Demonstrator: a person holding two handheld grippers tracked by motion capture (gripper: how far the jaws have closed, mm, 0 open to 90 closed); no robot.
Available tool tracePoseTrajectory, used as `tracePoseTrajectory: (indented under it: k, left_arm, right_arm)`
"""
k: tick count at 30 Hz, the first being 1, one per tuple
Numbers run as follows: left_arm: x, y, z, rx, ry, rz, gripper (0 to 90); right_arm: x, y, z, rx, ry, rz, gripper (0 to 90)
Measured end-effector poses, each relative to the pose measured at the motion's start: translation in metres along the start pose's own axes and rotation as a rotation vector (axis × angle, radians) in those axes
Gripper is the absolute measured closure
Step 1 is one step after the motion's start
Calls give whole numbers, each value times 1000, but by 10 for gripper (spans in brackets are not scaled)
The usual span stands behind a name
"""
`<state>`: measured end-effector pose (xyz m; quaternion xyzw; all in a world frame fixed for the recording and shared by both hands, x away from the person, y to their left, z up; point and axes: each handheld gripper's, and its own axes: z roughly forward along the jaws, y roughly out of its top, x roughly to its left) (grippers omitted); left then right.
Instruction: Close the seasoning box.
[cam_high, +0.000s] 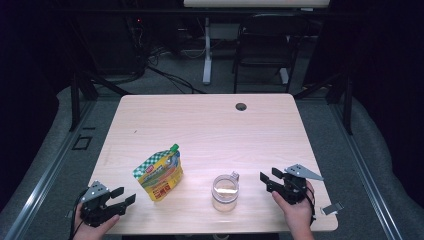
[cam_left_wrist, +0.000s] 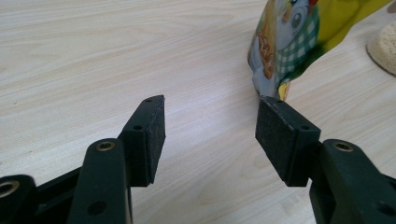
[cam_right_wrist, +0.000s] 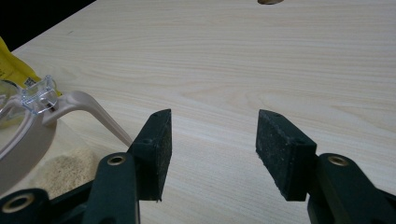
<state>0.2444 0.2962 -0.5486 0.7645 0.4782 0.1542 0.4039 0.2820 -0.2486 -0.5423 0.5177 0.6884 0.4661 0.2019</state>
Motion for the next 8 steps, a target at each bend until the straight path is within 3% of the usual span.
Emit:
tracePoseTrajectory:
  k: [8]
  left_arm:
    - [3,0,3,4,-3,-10,429]
  right_arm:
    - [2,0,2,8,3,-19,449]
